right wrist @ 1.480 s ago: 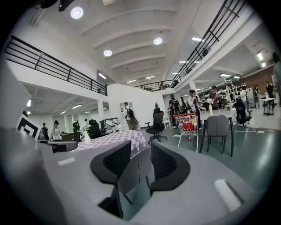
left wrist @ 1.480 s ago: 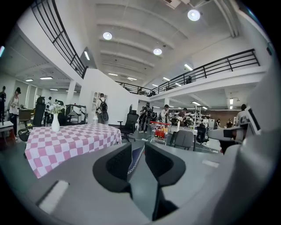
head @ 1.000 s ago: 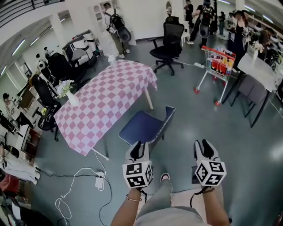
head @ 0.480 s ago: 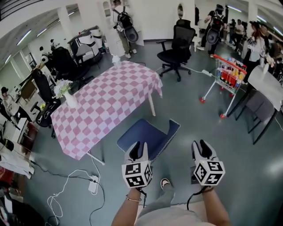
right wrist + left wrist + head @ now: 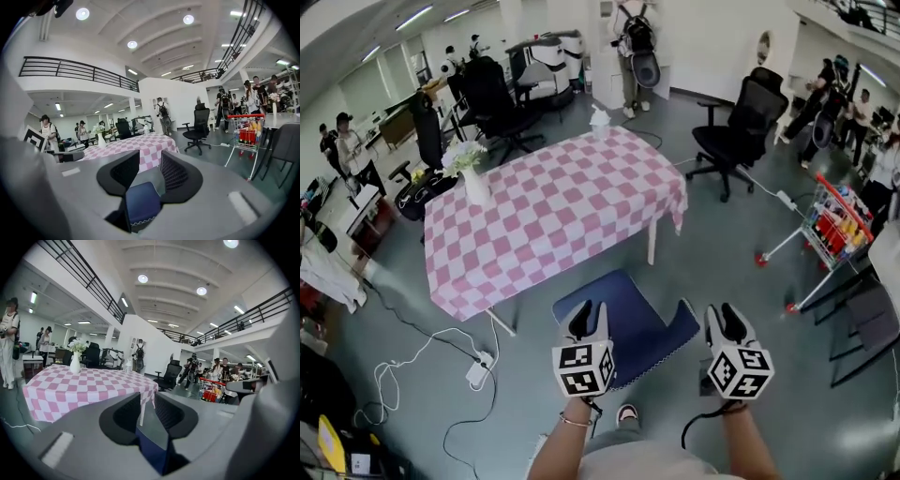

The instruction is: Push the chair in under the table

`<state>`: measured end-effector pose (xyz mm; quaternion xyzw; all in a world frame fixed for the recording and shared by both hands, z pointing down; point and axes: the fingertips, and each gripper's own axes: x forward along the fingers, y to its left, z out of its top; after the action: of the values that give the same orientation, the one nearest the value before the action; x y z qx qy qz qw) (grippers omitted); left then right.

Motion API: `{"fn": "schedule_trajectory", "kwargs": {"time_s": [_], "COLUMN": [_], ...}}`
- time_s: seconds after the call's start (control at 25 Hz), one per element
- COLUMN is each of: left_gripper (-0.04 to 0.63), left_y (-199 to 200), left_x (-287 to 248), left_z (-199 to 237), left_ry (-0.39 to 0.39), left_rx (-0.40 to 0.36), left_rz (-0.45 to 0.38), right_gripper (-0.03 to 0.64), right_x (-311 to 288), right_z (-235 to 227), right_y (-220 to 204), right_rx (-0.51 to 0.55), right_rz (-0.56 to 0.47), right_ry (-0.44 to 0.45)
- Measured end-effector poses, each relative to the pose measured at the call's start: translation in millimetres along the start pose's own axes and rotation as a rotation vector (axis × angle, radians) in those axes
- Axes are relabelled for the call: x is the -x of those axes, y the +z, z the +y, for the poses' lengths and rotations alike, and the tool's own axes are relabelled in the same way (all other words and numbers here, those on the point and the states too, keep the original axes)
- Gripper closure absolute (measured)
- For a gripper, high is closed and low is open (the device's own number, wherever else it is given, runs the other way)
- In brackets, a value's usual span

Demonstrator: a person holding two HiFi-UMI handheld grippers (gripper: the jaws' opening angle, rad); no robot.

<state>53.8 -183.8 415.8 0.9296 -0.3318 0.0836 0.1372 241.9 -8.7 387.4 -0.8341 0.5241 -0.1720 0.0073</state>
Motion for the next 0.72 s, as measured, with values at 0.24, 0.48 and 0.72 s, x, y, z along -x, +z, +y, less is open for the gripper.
{"fn": "schedule_trajectory", "kwargs": {"time_s": [0.24, 0.48, 0.72], "left_gripper": [0.500, 0.502, 0.503], "left_y": [0, 2, 0], "left_x": [-18, -15, 3], "left_z": [14, 33, 27], "left_ry": [0.079, 0.245, 0.409], "left_rx": [0.001, 0.039, 0.067], "left_rz": [0.024, 0.009, -0.013], "right_gripper": [0.489, 0.489, 0.489], "right_x": [-57, -110, -141], "right_z": [1, 14, 24], "right_y": [6, 9, 16], "right_rx": [0.000, 0.031, 0.088], "right_rz": [0.044, 0.096, 0.148], "right_ry": [0.086, 0.254, 0.428]}}
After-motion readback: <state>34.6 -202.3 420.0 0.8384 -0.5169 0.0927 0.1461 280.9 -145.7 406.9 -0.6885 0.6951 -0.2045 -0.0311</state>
